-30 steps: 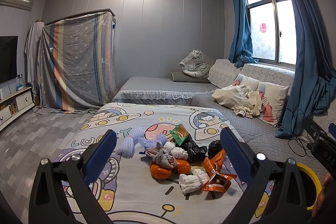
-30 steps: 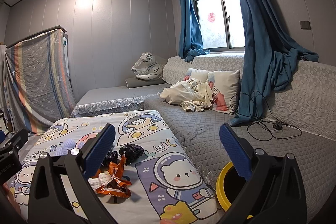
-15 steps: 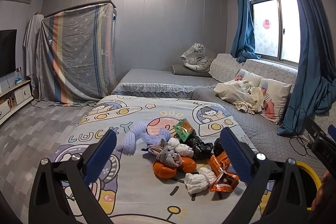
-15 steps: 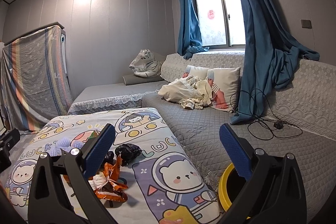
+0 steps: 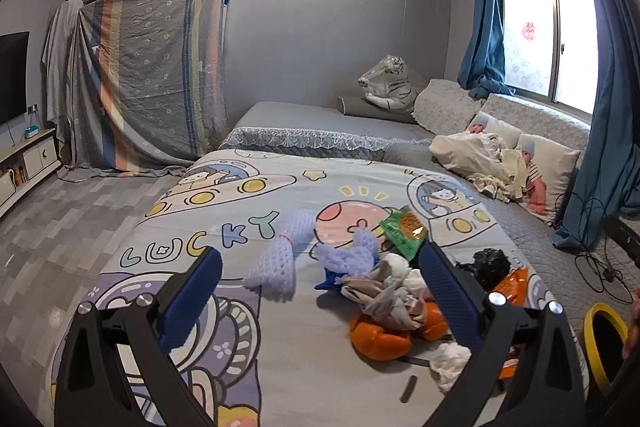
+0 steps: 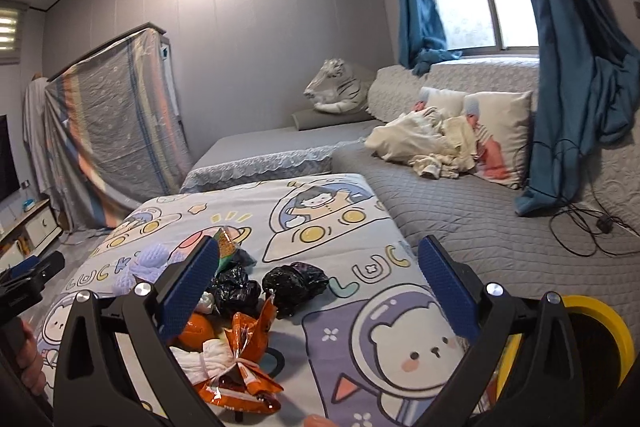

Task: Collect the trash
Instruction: 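Grasp a lavender foam fruit net with the left tool while the right tool grasps a black plastic bag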

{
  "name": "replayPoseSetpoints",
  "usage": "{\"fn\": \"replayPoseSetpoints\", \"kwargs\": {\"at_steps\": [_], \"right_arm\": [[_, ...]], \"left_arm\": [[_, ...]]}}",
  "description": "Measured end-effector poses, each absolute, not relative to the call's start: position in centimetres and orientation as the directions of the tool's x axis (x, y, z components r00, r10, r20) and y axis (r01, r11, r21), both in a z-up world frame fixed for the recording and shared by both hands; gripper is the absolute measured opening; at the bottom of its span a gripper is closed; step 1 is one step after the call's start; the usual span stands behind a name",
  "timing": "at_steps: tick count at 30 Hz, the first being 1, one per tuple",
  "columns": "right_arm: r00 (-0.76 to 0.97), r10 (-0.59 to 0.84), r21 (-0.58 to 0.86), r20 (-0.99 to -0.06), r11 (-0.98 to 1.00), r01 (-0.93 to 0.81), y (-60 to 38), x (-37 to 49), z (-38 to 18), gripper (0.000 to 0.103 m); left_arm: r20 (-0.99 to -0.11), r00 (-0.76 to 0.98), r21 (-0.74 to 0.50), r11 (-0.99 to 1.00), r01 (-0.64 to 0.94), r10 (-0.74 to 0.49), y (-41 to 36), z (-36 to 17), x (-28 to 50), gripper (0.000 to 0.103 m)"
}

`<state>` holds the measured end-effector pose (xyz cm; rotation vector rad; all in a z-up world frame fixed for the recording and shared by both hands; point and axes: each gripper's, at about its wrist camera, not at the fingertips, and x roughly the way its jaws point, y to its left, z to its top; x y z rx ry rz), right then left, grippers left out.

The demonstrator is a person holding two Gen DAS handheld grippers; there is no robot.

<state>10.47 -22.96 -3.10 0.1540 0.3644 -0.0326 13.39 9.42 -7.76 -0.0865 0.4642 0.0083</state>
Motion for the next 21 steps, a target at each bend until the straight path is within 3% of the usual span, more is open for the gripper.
{"fn": "replayPoseSetpoints", "kwargs": {"at_steps": [3,12,21], "right_arm": [[0.913,0.026,0.150,-0.407,0.988,0.039,-22.7,13.0,-4.1,0.095],[0.852,0.021,0.099,-0.523,0.994,0.036,-22.0,19.1,-7.3,0.095],[0.747,0.119,0.227,-0.654,0.973,0.043,-23.4,23.9,-10.3,0.095]], "left_arm": [[-0.512,0.858,-0.094,0.995,-0.021,-0.030,10.6,-9.1,16.2,0.095],[-0.581,0.814,-0.043,0.998,-0.037,0.005,13.1,-11.2,22.3,0.095],[-0.687,0.725,-0.044,0.999,0.020,-0.045,13.9,-13.1,30.2,0.095]]}}
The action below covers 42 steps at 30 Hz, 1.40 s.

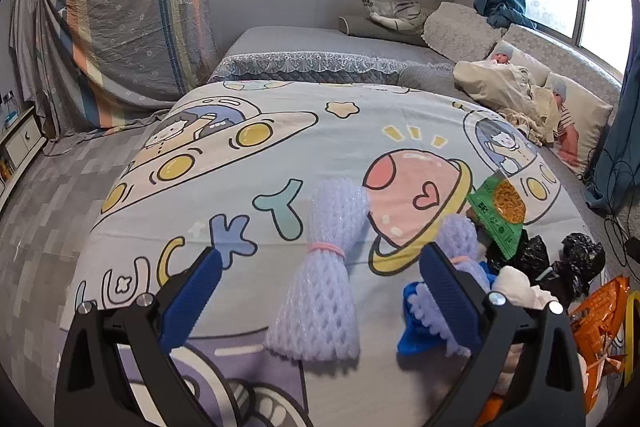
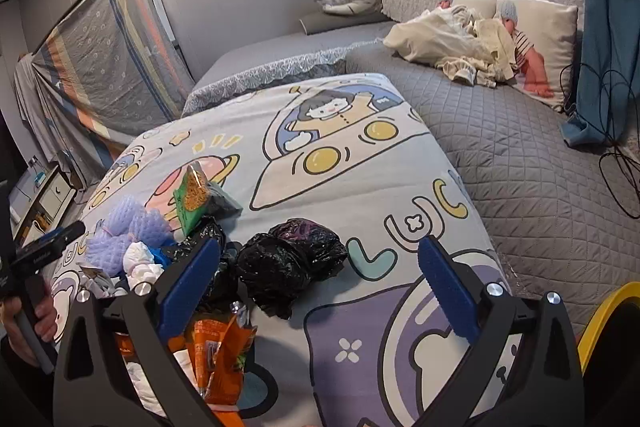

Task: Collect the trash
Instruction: 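Grasp a lavender foam fruit net with the left tool while the right tool grasps a black plastic bag, then carry the foam net and black bag in both tools over the yellow bin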

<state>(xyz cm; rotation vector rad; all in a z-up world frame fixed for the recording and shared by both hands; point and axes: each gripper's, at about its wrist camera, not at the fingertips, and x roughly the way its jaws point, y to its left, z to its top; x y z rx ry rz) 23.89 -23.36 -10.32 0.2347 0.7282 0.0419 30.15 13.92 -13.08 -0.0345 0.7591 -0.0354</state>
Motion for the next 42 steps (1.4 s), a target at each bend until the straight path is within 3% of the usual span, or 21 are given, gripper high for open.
{"fn": "replayPoseSetpoints", "kwargs": {"at_steps": [15,19,21,23,27,31,38,42], "right_arm": [[0.666,0.138,0.184,-0.734,0.983,-0.001,-20.9,28.8,-12.3,0.095],[0.655,0.124,0.164,-0.746,0.986,-0.001,-20.3,29.4,-12.9,0.094],[0.639,0.122,0.158,-0.759,0.987,-0.001,-20.1,29.7,-13.4,0.082],[0.623,0.108,0.146,-0.775,0.989,0.009,-20.1,30.0,-13.9,0.081],[0.596,0.120,0.174,-0.794,0.984,0.034,-20.9,30.3,-14.6,0.072],[0.583,0.129,0.186,-0.802,0.982,0.038,-21.0,30.1,-14.9,0.068],[0.614,0.133,0.213,-0.778,0.975,0.060,-21.9,29.2,-14.1,0.044],[0.671,0.126,0.227,-0.730,0.972,0.065,-22.5,28.2,-11.7,0.039]], "left_arm": [[-0.797,0.599,-0.072,0.997,0.029,-0.075,14.7,-16.6,36.8,0.095],[-0.813,0.576,-0.083,0.996,0.026,-0.083,14.8,-17.3,37.2,0.079],[-0.825,0.558,-0.085,0.996,0.025,-0.085,14.7,-17.8,37.6,0.072],[-0.834,0.542,-0.104,0.994,0.026,-0.101,14.8,-18.3,37.8,0.064],[-0.835,0.534,-0.128,0.990,0.050,-0.135,14.3,-18.3,37.9,0.034],[-0.834,0.533,-0.129,0.990,0.061,-0.142,13.8,-18.2,37.6,0.029],[-0.816,0.554,-0.170,0.984,0.046,-0.167,14.4,-17.3,36.9,0.027],[-0.785,0.594,-0.185,0.982,0.048,-0.177,15.0,-15.7,35.8,0.027]]}}
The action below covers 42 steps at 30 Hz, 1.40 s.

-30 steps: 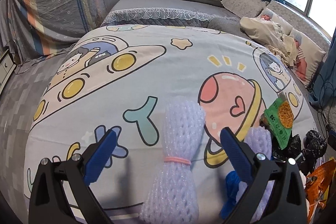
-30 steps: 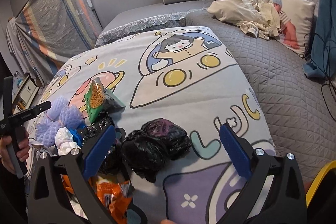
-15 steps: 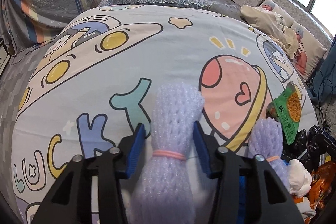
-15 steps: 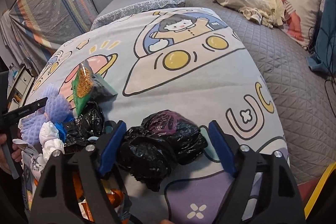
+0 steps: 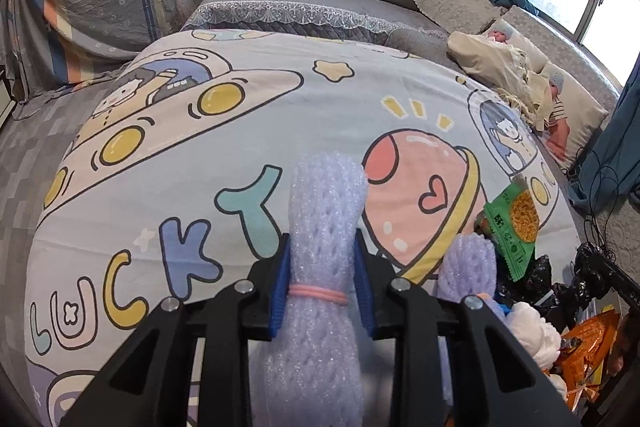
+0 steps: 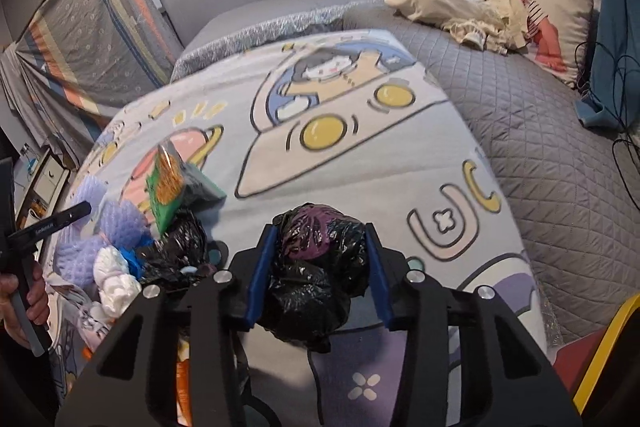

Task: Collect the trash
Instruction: 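Carry the foam net and black bag in both tools over the yellow bin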

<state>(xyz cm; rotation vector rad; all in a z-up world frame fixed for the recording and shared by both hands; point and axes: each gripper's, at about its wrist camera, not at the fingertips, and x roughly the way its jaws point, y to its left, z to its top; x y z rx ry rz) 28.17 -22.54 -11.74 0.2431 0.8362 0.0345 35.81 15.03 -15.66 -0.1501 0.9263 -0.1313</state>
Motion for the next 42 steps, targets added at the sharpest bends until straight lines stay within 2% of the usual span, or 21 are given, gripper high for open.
{"fn": "replayPoseSetpoints", "kwargs": {"at_steps": [7,13,25,42], "right_arm": [[0.749,0.149,0.266,-0.646,0.963,0.038,-23.8,25.4,-7.5,0.039],[0.773,0.183,0.283,-0.608,0.959,-0.004,-23.6,22.6,-5.5,0.039],[0.808,0.213,0.305,-0.550,0.951,-0.043,-24.7,15.8,-3.4,0.039],[0.868,0.111,0.314,-0.485,0.948,0.054,-30.7,9.0,-0.9,0.039]], "left_arm": [[-0.727,0.660,-0.207,0.977,0.056,-0.192,15.8,-12.5,33.5,0.027],[-0.678,0.711,-0.198,0.978,0.072,-0.189,15.3,-10.3,30.7,0.027],[-0.559,0.776,-0.196,0.956,0.219,-0.292,8.5,-5.9,23.8,0.027],[-0.524,0.698,-0.214,0.868,0.447,-0.489,-3.4,-5.1,19.7,0.027]]}}
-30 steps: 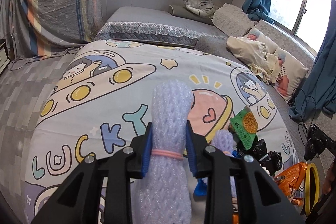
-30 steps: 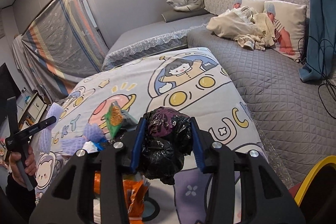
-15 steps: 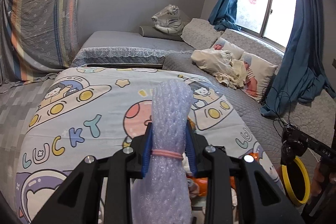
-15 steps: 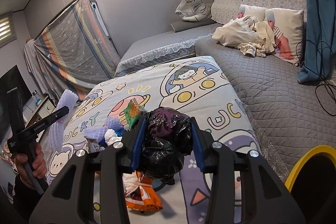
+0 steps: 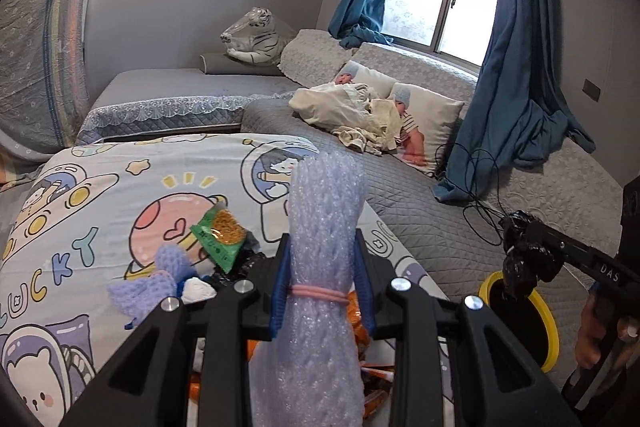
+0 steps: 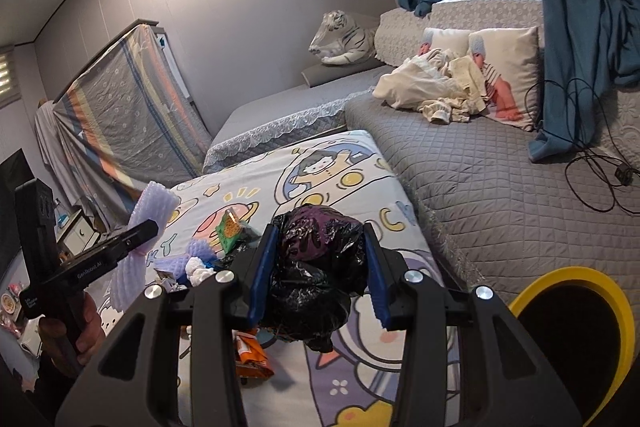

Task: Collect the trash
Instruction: 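Carry the foam net and black bag in both tools over the yellow bin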

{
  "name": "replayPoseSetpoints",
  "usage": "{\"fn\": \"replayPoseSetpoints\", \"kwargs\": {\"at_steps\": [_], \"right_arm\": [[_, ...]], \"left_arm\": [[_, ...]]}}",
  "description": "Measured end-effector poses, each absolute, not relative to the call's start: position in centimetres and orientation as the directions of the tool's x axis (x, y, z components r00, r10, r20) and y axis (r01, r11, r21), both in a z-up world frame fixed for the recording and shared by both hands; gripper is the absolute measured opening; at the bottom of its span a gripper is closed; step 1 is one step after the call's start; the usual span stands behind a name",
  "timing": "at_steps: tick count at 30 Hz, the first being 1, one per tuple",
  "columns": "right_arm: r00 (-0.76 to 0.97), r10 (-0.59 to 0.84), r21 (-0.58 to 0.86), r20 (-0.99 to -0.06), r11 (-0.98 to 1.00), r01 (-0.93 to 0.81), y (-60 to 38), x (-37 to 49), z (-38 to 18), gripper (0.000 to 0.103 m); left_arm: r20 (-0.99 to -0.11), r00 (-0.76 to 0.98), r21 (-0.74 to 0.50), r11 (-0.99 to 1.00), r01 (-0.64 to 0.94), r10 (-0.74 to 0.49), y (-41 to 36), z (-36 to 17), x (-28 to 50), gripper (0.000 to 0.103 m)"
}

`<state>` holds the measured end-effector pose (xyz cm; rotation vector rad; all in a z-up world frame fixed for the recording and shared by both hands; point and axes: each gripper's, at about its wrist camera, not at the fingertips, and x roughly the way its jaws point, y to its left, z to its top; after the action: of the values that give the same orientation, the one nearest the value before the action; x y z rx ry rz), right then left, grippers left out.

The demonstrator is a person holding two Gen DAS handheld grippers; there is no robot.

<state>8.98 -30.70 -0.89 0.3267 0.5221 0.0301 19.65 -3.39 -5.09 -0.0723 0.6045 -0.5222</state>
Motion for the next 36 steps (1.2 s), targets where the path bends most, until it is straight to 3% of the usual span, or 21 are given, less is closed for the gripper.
{"fn": "replayPoseSetpoints", "kwargs": {"at_steps": [27,36], "right_arm": [[0.861,-0.284,0.291,-0.421,0.857,0.425,-43.7,-2.6,-0.3,0.040],[0.819,-0.354,0.299,-0.451,0.805,0.512,-47.5,-4.8,-2.0,0.040]], "left_arm": [[-0.531,0.469,-0.190,0.639,0.746,-0.706,-23.7,-4.6,16.0,0.028],[-0.538,0.382,-0.214,0.560,0.801,-0.752,-29.1,-5.4,14.1,0.028]]}}
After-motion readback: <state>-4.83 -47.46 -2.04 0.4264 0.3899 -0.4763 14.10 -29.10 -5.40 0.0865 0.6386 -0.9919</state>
